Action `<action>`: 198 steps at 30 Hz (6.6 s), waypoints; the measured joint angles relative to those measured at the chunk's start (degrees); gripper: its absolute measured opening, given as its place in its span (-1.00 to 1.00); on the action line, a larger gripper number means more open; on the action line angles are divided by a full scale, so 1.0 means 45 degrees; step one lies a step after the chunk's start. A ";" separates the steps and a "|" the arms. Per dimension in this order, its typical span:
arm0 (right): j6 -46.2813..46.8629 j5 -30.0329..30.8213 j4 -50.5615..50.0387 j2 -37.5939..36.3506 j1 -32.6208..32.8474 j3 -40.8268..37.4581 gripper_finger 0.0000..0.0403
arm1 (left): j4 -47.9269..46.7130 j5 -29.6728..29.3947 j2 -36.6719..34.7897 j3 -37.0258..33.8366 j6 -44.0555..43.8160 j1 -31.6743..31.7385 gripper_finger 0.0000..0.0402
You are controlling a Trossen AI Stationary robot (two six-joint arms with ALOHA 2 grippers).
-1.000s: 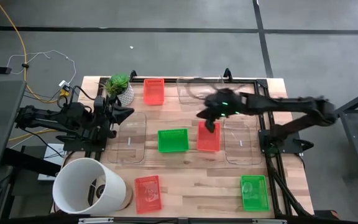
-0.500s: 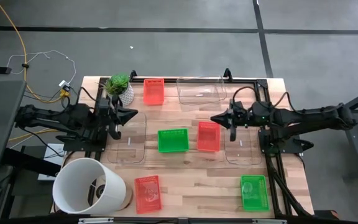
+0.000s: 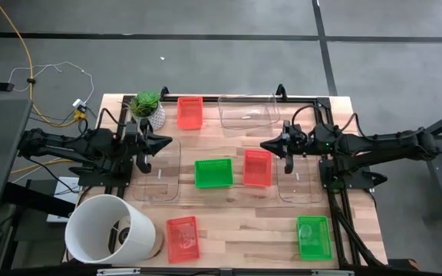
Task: Stack baskets by color
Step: Stack the bottom green bin on the top green bin
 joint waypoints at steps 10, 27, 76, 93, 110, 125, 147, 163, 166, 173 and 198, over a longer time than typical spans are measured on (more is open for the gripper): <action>0.1485 -0.0024 0.0748 0.0015 0.0000 0.0003 -1.00 | 0.0003 0.0000 0.0000 0.0000 0.0000 0.0000 -1.00; 0.8562 -0.2916 -1.3036 0.3095 0.4835 0.7854 -1.00 | 0.0013 -0.0097 0.0000 0.0000 -0.0001 0.0009 -1.00; 1.6213 -0.3473 -1.2873 1.2037 1.3413 0.7898 0.06 | 0.0015 -0.0092 0.0000 0.0000 0.0000 0.0005 -1.00; 1.4035 -0.3196 -1.3241 1.2191 1.3410 0.8994 -0.93 | 0.0015 -0.0121 0.0000 0.0000 -0.0005 0.0005 -1.00; 1.0861 -0.2505 -1.2251 0.8389 1.0519 1.2663 -1.00 | 0.0011 -0.0097 -0.0002 0.0000 0.0000 0.0003 -1.00; -0.3852 -0.1383 -1.6841 1.0161 0.4386 1.7723 -1.00 | 0.0558 0.0596 -0.0063 0.0000 -0.0003 0.0005 -1.00; -1.8789 0.2201 -1.8005 1.5246 0.1770 1.8459 -1.00 | 0.3347 0.0957 -0.0112 0.0000 -0.2016 0.0005 -1.00; -1.9513 0.2672 -1.5796 1.0600 0.1924 1.1839 -1.00 | 0.3298 0.0899 -0.0112 0.0000 -0.2011 0.0005 -1.00; -1.9902 0.2438 -1.3117 0.9789 0.1954 1.0366 -1.00 | 0.3247 0.0882 -0.0112 0.0000 -0.2011 0.0000 -1.00; -2.0819 0.2537 -1.1891 1.0547 0.1938 0.9557 -1.00 | 0.3249 0.0532 -0.0112 0.0000 -0.2011 0.0005 -1.00; -2.1554 0.1951 -1.0491 1.2156 0.1779 0.9559 -1.00 | 0.3245 0.0569 -0.0112 0.0005 -0.1671 0.0000 -1.00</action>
